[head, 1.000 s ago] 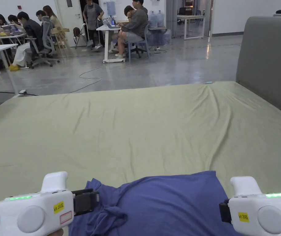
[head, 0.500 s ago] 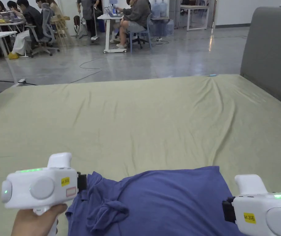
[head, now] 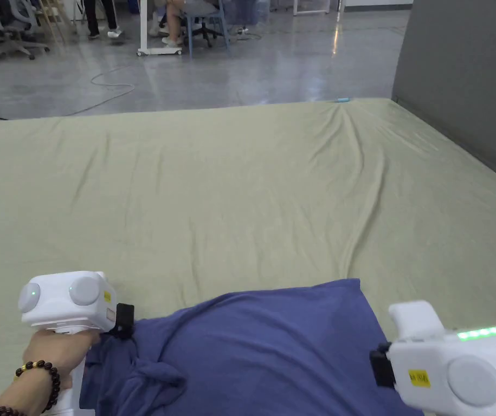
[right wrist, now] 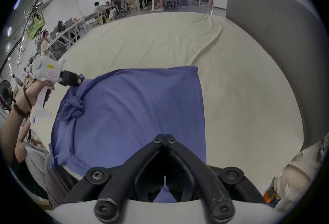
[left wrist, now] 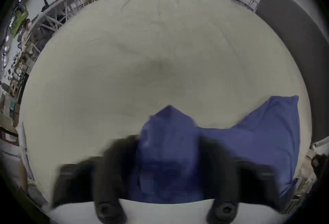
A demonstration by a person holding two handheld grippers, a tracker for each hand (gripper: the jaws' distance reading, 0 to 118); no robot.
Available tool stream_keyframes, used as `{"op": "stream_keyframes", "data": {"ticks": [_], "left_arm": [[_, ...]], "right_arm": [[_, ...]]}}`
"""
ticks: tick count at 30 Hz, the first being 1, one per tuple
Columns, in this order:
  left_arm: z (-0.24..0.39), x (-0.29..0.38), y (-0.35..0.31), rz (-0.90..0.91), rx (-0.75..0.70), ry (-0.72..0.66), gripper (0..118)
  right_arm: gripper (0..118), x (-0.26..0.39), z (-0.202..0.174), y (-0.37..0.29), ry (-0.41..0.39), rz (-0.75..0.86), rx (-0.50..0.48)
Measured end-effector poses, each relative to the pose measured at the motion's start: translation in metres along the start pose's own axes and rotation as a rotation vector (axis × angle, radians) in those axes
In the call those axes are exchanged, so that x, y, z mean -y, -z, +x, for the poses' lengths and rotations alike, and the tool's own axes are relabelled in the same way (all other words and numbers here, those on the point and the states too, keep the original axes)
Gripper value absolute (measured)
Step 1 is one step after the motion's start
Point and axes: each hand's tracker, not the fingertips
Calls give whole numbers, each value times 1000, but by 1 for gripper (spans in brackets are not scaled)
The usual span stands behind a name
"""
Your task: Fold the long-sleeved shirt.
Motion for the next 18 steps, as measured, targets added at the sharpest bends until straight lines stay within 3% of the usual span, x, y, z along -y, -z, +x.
{"op": "stream_keyframes", "data": {"ticks": [1, 2, 4, 6, 7, 9, 10, 12, 14, 18], "left_arm": [[5, 2, -9, 31, 70, -30, 26], [9, 3, -11, 47, 79, -47, 14], [16, 10, -30, 36, 57, 55, 14], [16, 13, -38, 50, 54, 46, 14], [13, 13, -42, 53, 65, 29, 14], [10, 13, -45, 54, 92, 1, 14], [7, 13, -46, 55, 89, -1, 14], [5, 13, -47, 59, 88, 6, 14], [2, 13, -48, 59, 91, 7, 14], [-3, 15, -42, 48, 109, -18, 14]], "right_arm": [[0, -21, 6, 12, 0, 3, 4], [0, -31, 8, 17, 5, 8, 7], [0, -72, 22, 33, 44, 96, 22], [0, -112, 36, 55, 101, 104, 16], [21, -131, 44, 72, 137, 74, 20], [90, -160, 55, 109, 165, -26, 22], [104, -168, 61, 128, 158, -90, 41], [97, -180, 67, 158, 170, -182, 63], [77, -184, 71, 180, 221, -228, 42], [43, -180, 68, 208, 199, -301, 110]]}}
